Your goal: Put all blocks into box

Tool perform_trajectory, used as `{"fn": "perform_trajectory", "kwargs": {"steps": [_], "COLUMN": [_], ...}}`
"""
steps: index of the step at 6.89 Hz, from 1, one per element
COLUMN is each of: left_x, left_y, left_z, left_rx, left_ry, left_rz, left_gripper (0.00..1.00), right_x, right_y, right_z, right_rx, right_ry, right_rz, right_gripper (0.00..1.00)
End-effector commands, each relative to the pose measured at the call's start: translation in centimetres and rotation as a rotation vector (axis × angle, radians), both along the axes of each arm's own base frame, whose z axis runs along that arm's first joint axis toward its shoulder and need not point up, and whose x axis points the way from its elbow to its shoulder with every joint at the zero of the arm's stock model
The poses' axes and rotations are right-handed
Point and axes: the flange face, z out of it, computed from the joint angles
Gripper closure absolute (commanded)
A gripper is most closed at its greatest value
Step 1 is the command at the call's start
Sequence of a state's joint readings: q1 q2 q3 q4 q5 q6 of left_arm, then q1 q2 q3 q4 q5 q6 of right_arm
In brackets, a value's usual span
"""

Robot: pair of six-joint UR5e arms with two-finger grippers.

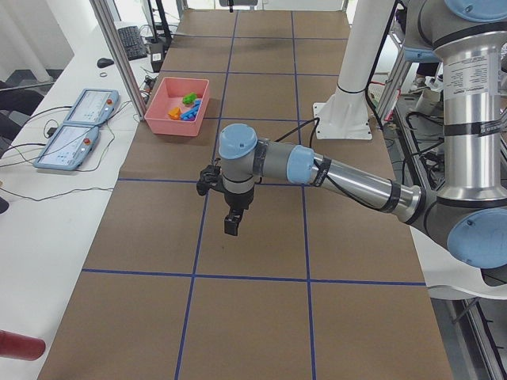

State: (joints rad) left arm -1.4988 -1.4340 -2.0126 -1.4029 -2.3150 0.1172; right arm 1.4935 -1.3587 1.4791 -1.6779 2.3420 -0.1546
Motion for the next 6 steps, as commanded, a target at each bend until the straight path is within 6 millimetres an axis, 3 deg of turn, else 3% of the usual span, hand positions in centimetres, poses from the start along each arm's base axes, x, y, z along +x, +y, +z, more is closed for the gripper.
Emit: {"fn": "perform_trajectory", "kwargs": {"steps": [1, 2, 4, 6], "left_x": [-0.7, -0.8, -1.0, -0.9], "left_y": [0.6, 0.5, 1.3, 1.1], "left_z": [3.3, 4.0, 6.4, 9.8], "left_rx": [-0.062, -0.075, -0.12, -0.103], "left_ry": [0.006, -0.002, -0.005, -0.003], "left_rz": [-0.014, -0.016, -0.018, -0.02], "left_gripper": [0.0, 0.0, 0.0, 0.0], "right_x": [4.0, 4.1, 6.5, 7.0], "right_y": [5.7, 10.0, 11.8, 12.0], "right_z": [2.6, 2.6, 2.1, 2.0], "right_rx": [-0.031, -0.028, -0.025, -0.027], "right_ry": [-0.004, 0.002, -0.009, -0.034], "right_rz": [0.063, 0.066, 0.121, 0.137], "right_gripper": [0.0, 0.0, 0.0, 0.0]}}
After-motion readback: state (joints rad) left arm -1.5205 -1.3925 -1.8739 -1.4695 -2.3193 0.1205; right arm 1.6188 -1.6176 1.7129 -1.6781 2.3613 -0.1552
